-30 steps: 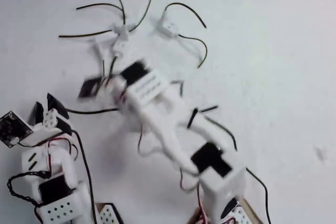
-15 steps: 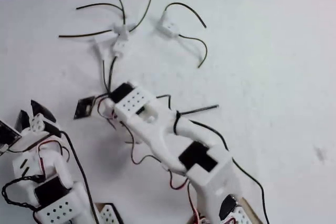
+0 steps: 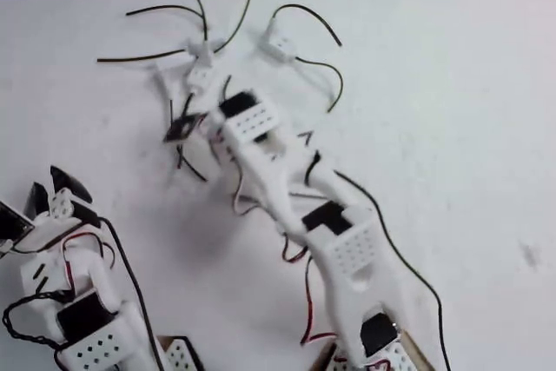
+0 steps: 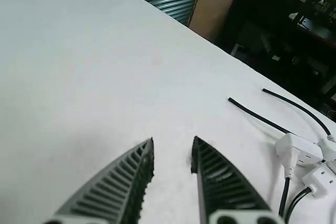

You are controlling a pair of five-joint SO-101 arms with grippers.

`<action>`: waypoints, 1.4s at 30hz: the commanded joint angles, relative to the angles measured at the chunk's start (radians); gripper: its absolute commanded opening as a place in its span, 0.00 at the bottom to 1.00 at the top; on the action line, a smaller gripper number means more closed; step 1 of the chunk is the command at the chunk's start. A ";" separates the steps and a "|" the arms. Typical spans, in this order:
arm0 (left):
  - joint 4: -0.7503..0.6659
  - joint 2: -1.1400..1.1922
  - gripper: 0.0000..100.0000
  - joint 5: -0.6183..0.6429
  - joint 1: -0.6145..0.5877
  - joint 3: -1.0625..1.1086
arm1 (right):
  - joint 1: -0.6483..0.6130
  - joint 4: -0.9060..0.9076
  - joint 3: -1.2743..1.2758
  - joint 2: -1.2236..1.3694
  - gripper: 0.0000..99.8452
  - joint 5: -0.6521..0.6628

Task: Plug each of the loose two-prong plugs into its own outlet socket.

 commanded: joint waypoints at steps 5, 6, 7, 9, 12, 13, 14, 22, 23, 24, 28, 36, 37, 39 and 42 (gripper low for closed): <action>-0.002 -0.012 0.14 0.008 -0.007 -0.025 | 0.073 0.047 -0.226 0.010 0.13 0.000; -0.002 -0.012 0.14 0.008 -0.007 -0.025 | 0.073 0.050 -0.230 0.015 0.13 0.000; -0.002 -0.012 0.14 0.008 -0.007 -0.025 | 0.070 0.056 -0.230 0.018 0.13 0.000; -0.003 -0.012 0.14 0.008 -0.007 -0.025 | 0.064 0.059 -0.215 0.025 0.13 0.000; -0.005 -0.012 0.14 0.008 -0.007 -0.025 | 0.044 0.059 -0.181 0.024 0.15 0.000; -0.005 -0.012 0.14 0.008 -0.005 -0.025 | 0.036 0.059 -0.175 0.022 0.18 -0.003; -0.005 -0.012 0.14 0.008 -0.005 -0.025 | 0.028 0.059 -0.169 0.022 0.21 -0.006; -0.005 -0.012 0.14 0.008 -0.005 -0.025 | -0.005 0.062 -0.106 -0.130 0.38 -0.005; -0.005 -0.012 0.14 0.008 -0.005 -0.025 | -0.025 0.062 -0.072 -0.159 0.38 -0.003; -0.005 -0.012 0.14 0.008 -0.005 -0.025 | -0.047 0.061 -0.032 -0.186 0.38 -0.002; -0.005 -0.012 0.14 0.008 -0.005 -0.025 | -0.156 0.028 0.127 -0.243 0.38 0.000; -0.005 -0.012 0.14 0.008 -0.005 -0.025 | -0.070 -0.283 0.209 -0.125 0.36 0.000; -0.005 -0.012 0.14 0.008 -0.005 -0.025 | -0.048 -0.288 0.186 -0.107 0.35 0.000; -0.005 -0.012 0.14 0.008 -0.005 -0.025 | -0.016 -0.262 0.121 -0.073 0.31 0.000; -0.005 -0.012 0.14 0.006 0.010 -0.025 | -0.002 -0.191 0.025 -0.035 0.21 -0.006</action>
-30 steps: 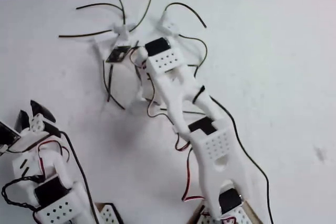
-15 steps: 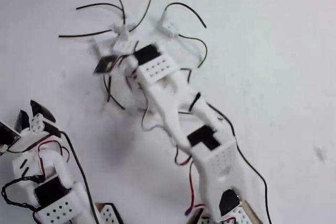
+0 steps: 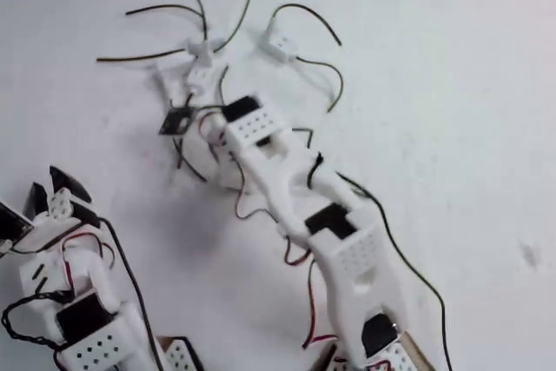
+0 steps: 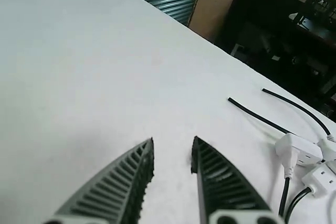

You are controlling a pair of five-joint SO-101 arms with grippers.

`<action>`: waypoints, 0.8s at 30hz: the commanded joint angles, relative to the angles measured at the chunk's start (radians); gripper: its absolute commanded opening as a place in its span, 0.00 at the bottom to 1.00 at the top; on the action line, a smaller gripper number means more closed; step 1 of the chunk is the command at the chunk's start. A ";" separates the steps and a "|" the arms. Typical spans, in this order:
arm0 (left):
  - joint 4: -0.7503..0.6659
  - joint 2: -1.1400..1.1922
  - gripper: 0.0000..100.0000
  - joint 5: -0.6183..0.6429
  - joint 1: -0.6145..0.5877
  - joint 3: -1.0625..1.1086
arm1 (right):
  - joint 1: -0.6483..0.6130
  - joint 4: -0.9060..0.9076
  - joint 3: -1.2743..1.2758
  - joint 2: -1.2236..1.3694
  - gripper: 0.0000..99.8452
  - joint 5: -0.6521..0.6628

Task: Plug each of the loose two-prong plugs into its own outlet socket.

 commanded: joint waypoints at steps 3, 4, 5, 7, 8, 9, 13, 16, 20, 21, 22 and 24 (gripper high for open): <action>-0.005 -0.012 0.14 0.003 0.019 -0.025 | 0.012 0.113 -0.166 0.042 0.12 -0.005; -0.005 -0.012 0.14 0.003 0.019 -0.025 | 0.007 0.127 -0.180 0.050 0.11 -0.005; -0.005 -0.012 0.14 0.002 0.019 -0.025 | 0.004 0.140 -0.190 0.056 0.11 -0.002; -0.005 -0.012 0.14 0.002 0.019 -0.025 | 0.004 0.160 -0.210 0.068 0.11 0.002; -0.003 -0.012 0.14 0.002 0.019 -0.023 | 0.005 0.166 -0.216 0.070 0.11 0.002; -0.003 -0.012 0.14 0.002 0.019 -0.023 | 0.005 0.166 -0.218 0.070 0.11 0.002; -0.003 -0.012 0.14 0.002 0.019 -0.023 | 0.007 0.166 -0.222 0.068 0.11 0.002; -0.003 -0.012 0.14 0.002 0.019 -0.023 | 0.007 0.162 -0.224 0.067 0.10 0.003; -0.005 -0.012 0.14 0.002 0.019 -0.023 | 0.025 0.162 -0.281 0.068 0.09 0.003; -0.005 -0.012 0.14 0.002 0.019 -0.023 | 0.033 0.160 -0.305 0.068 0.08 0.003; -0.005 -0.012 0.14 0.002 0.019 -0.023 | 0.045 0.160 -0.333 0.071 0.07 0.003; -0.005 -0.012 0.14 0.002 0.021 -0.023 | 0.070 0.160 -0.385 0.077 0.06 0.003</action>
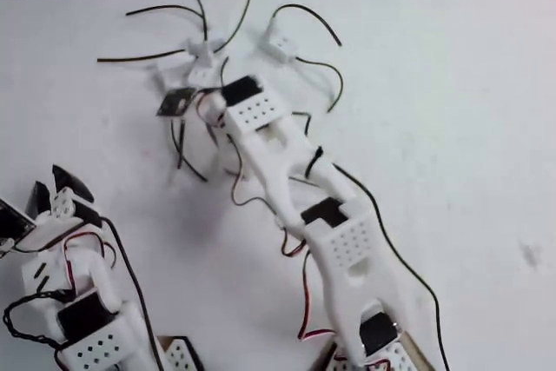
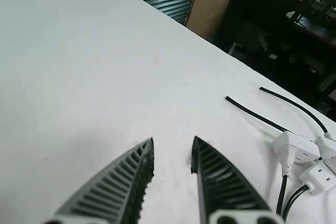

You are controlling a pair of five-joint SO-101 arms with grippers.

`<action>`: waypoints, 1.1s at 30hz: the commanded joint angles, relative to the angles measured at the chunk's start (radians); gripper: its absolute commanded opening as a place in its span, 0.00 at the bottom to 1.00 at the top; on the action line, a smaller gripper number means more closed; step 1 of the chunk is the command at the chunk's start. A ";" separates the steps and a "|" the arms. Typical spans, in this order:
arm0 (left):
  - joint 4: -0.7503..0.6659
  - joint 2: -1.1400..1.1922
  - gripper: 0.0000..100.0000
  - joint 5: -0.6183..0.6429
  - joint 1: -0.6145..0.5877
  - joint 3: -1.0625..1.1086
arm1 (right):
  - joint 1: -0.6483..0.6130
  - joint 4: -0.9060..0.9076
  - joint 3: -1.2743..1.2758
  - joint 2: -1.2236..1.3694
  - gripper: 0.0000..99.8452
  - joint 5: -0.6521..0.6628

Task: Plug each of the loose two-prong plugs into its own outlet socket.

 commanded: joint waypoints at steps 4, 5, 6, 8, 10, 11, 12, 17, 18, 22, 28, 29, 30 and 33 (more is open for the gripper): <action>-0.005 -0.012 0.14 0.002 0.012 -0.023 | 0.097 -0.016 -0.184 -0.012 0.06 0.015; -0.005 -0.012 0.14 0.002 0.012 -0.023 | 0.114 -0.028 -0.201 -0.012 0.06 0.035; -0.005 -0.012 0.14 0.002 0.012 -0.023 | 0.134 -0.047 -0.212 -0.012 0.06 0.057; -0.005 -0.012 0.14 0.002 0.012 -0.023 | 0.174 -0.110 -0.221 -0.012 0.06 0.098; -0.005 -0.012 0.14 0.002 0.012 -0.023 | 0.216 -0.191 -0.218 -0.008 0.06 0.121; -0.005 -0.012 0.14 0.002 0.012 -0.023 | 0.237 -0.234 -0.218 -0.002 0.06 0.126; -0.005 -0.012 0.14 0.002 0.012 -0.020 | 0.255 -0.278 -0.222 0.012 0.06 0.126; -0.040 -0.012 0.14 0.003 0.013 0.000 | 0.311 -0.479 -0.227 0.137 0.06 0.126; -0.040 -0.012 0.14 0.003 0.013 0.000 | 0.315 -0.501 -0.229 0.165 0.06 0.126; -0.040 -0.012 0.14 0.002 0.013 0.002 | 0.323 -0.518 -0.239 0.236 0.09 0.118; -0.040 -0.012 0.14 -0.003 0.044 0.002 | 0.341 -0.389 -0.381 0.219 0.29 -0.029; -0.040 -0.012 0.14 -0.003 0.044 0.002 | 0.341 -0.357 -0.417 0.211 0.32 -0.031; -0.040 -0.012 0.14 -0.003 0.044 0.002 | 0.341 -0.320 -0.457 0.203 0.35 -0.034; -0.040 -0.012 0.14 -0.003 0.044 0.002 | 0.340 -0.219 -0.580 0.183 0.40 -0.035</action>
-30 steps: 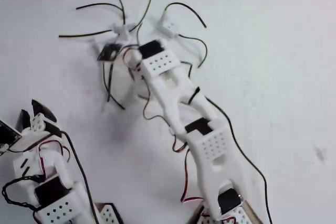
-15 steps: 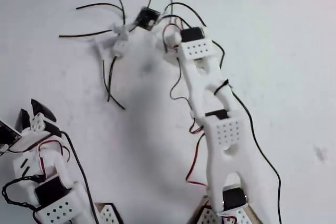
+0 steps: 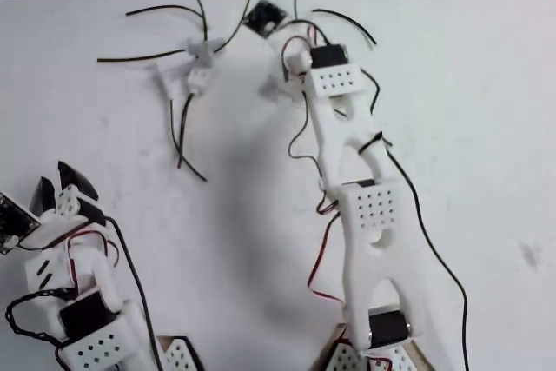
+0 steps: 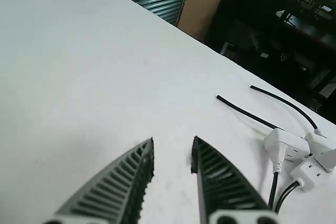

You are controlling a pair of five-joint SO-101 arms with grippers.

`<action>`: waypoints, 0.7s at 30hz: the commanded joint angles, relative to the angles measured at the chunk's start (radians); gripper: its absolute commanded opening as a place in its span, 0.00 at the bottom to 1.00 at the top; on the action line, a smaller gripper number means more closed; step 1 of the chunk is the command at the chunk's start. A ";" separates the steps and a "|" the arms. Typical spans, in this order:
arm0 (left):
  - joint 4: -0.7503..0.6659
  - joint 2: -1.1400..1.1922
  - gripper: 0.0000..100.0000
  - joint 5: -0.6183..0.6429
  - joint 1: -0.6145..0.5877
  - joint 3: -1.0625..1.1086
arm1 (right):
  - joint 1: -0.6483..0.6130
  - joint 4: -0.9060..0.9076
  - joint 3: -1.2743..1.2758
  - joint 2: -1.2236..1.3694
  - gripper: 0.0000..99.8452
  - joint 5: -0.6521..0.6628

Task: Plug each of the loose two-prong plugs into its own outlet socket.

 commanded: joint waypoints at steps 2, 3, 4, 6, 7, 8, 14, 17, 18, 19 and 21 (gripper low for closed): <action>-0.021 -0.012 0.14 -0.003 0.010 -0.005 | 0.005 0.139 -0.216 -0.084 0.41 -0.009; -0.021 -0.012 0.14 -0.003 0.010 -0.005 | 0.004 0.165 -0.261 -0.087 0.41 -0.006; -0.021 -0.012 0.14 -0.003 0.010 -0.005 | 0.004 0.193 -0.304 -0.091 0.41 -0.006; -0.021 -0.012 0.14 -0.003 0.012 -0.005 | 0.004 0.240 -0.397 -0.099 0.41 -0.005; -0.021 -0.012 0.14 -0.003 0.013 -0.005 | 0.004 0.257 -0.454 -0.104 0.41 -0.005; -0.021 -0.012 0.14 -0.003 0.013 -0.005 | 0.004 0.269 -0.508 -0.110 0.41 -0.005; -0.017 -0.012 0.14 -0.055 0.056 -0.005 | 0.016 0.275 -0.609 -0.259 0.41 -0.005; -0.017 -0.012 0.14 -0.064 0.065 -0.005 | 0.025 0.269 -0.615 -0.381 0.41 -0.005; -0.017 -0.012 0.14 -0.063 0.065 -0.005 | 0.027 0.271 -0.615 -0.427 0.41 -0.005; -0.017 -0.012 0.14 -0.061 0.065 -0.006 | 0.027 0.274 -0.615 -0.478 0.41 -0.005; -0.018 -0.012 0.14 -0.060 0.065 -0.008 | 0.027 0.274 -0.615 -0.578 0.41 -0.005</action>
